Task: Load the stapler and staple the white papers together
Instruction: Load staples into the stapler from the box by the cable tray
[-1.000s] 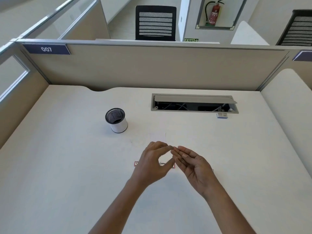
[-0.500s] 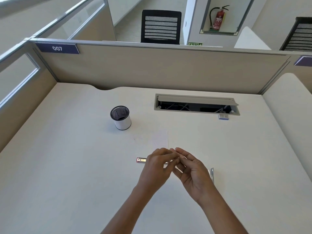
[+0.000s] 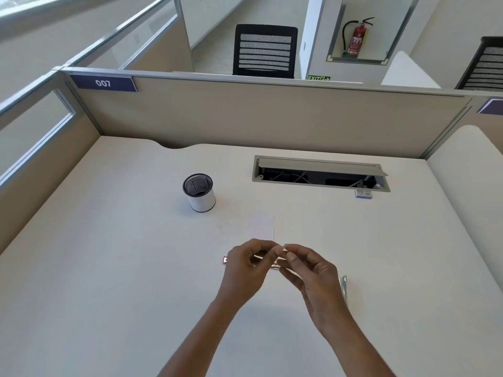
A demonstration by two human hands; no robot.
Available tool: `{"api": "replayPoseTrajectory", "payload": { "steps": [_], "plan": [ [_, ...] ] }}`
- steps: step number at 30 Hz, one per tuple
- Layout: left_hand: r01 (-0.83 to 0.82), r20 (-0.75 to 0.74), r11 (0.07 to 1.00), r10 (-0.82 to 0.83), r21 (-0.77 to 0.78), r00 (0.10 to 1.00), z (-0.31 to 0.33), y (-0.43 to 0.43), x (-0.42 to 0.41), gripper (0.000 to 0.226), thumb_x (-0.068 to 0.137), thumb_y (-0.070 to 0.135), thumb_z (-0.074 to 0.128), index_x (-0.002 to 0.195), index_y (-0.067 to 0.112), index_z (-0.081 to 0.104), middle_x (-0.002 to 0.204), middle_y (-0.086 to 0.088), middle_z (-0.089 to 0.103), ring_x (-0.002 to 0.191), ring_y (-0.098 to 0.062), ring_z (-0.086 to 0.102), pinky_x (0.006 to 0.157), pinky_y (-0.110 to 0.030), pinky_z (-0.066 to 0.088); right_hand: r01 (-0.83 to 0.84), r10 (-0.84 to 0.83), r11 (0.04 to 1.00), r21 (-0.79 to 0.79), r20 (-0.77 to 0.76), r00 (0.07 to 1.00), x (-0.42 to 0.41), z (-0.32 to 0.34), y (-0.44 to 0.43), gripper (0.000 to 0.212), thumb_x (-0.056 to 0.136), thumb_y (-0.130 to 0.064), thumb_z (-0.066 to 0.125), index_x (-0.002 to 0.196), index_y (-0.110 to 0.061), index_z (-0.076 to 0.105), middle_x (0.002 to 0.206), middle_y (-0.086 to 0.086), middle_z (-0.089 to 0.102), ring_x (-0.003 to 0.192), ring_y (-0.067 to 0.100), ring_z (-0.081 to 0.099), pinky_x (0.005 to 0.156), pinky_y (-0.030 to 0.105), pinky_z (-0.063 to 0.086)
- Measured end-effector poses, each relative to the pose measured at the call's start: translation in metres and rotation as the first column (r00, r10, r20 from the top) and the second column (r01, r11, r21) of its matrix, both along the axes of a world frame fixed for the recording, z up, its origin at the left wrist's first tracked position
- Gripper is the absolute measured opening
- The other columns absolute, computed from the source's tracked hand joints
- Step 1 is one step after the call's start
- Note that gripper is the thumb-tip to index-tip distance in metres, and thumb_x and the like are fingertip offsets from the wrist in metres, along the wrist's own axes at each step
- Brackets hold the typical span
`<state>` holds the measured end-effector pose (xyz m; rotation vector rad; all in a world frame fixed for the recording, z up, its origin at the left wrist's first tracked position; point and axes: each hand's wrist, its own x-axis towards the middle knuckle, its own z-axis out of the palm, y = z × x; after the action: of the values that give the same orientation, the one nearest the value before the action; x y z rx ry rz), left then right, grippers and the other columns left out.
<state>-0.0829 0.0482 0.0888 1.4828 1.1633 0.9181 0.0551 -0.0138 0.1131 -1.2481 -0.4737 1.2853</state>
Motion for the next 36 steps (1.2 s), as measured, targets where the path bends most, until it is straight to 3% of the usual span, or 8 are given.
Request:
{"api": "replayPoseTrajectory", "payload": {
  "steps": [3, 6, 15, 24, 27, 30, 33, 36],
  "plan": [
    [0.021, 0.128, 0.993, -0.006, -0.119, 0.992, 0.004, 0.0, 0.001, 0.012, 0.095, 0.022, 0.072, 0.093, 0.012, 0.08, 0.082, -0.002, 0.078, 0.073, -0.011, 0.068, 0.068, -0.03, 0.054, 0.038, -0.056, 0.995, 0.093, 0.206, 0.977, -0.001, -0.001, 0.004, 0.015, 0.092, 0.003, 0.066, 0.102, -0.004, 0.076, 0.094, 0.014, 0.079, 0.087, 0.026, 0.077, 0.084, 0.033, 0.062],
    [0.028, 0.211, 0.988, 0.005, -0.153, 0.977, 0.01, -0.002, 0.004, 0.015, 0.096, 0.018, 0.07, 0.094, 0.006, 0.079, 0.079, -0.002, 0.077, 0.069, -0.008, 0.066, 0.067, -0.022, 0.052, 0.019, -0.074, 0.988, 0.153, 0.362, 0.929, -0.002, -0.003, 0.008, 0.012, 0.089, 0.0, 0.073, 0.097, -0.007, 0.078, 0.087, 0.008, 0.08, 0.081, 0.023, 0.077, 0.078, 0.027, 0.061],
    [0.047, 0.26, 0.961, 0.027, -0.274, 0.965, 0.006, 0.011, -0.004, 0.022, 0.099, 0.026, 0.066, 0.093, 0.01, 0.08, 0.077, -0.005, 0.073, 0.071, -0.012, 0.063, 0.068, -0.026, 0.052, -0.163, 0.013, 0.967, 0.195, 0.602, 0.798, 0.001, -0.012, 0.025, 0.026, 0.087, 0.0, 0.076, 0.104, -0.018, 0.079, 0.088, -0.002, 0.078, 0.086, 0.018, 0.076, 0.079, 0.026, 0.06],
    [0.082, 0.375, 0.923, 0.071, -0.376, 0.924, 0.0, 0.039, -0.017, 0.026, 0.096, 0.031, 0.069, 0.087, 0.008, 0.078, 0.076, -0.006, 0.065, 0.071, -0.016, 0.058, 0.068, -0.03, 0.047, -0.244, 0.062, 0.944, 0.22, 0.609, 0.79, -0.005, -0.009, 0.059, 0.015, 0.086, 0.0, 0.076, 0.093, -0.013, 0.077, 0.086, 0.0, 0.078, 0.081, 0.02, 0.076, 0.077, 0.024, 0.059],
    [0.018, 0.394, 0.918, 0.153, -0.397, 0.906, -0.002, 0.052, -0.02, 0.03, 0.096, 0.035, 0.069, 0.089, 0.007, 0.079, 0.076, -0.003, 0.066, 0.071, -0.017, 0.059, 0.066, -0.029, 0.047, -0.246, 0.062, 0.941, 0.232, 0.596, 0.801, -0.009, -0.008, 0.074, 0.012, 0.086, 0.0, 0.076, 0.091, -0.011, 0.076, 0.085, 0.002, 0.078, 0.079, 0.019, 0.075, 0.076, 0.022, 0.058],
    [-0.186, 0.317, 0.908, 0.314, -0.375, 0.895, -0.013, 0.071, -0.03, 0.033, 0.097, 0.039, 0.066, 0.09, 0.009, 0.079, 0.074, -0.001, 0.069, 0.07, -0.016, 0.063, 0.066, -0.029, 0.051, -0.222, 0.046, 0.945, 0.242, 0.572, 0.819, -0.012, -0.003, 0.092, 0.011, 0.086, 0.0, 0.076, 0.089, -0.011, 0.077, 0.085, 0.003, 0.078, 0.078, 0.021, 0.074, 0.076, 0.025, 0.059],
    [-0.442, 0.058, 0.874, 0.461, -0.201, 0.886, -0.042, 0.096, -0.048, 0.029, 0.098, 0.041, 0.064, 0.087, 0.018, 0.077, 0.074, 0.006, 0.075, 0.072, -0.006, 0.07, 0.071, -0.028, 0.057, -0.214, 0.044, 0.944, 0.253, 0.544, 0.838, -0.014, 0.002, 0.114, 0.013, 0.086, 0.002, 0.075, 0.09, -0.01, 0.077, 0.085, 0.004, 0.078, 0.077, 0.021, 0.075, 0.076, 0.026, 0.06],
    [-0.525, -0.146, 0.85, 0.515, -0.039, 0.845, -0.076, 0.113, -0.066, 0.019, 0.096, 0.035, 0.067, 0.085, 0.023, 0.074, 0.081, 0.011, 0.076, 0.081, 0.001, 0.07, 0.076, -0.029, 0.054, -0.207, 0.03, 0.941, 0.269, 0.542, 0.84, -0.019, 0.007, 0.139, 0.012, 0.088, 0.001, 0.074, 0.09, -0.01, 0.076, 0.081, 0.004, 0.077, 0.076, 0.021, 0.075, 0.075, 0.025, 0.06]
  ]
}}
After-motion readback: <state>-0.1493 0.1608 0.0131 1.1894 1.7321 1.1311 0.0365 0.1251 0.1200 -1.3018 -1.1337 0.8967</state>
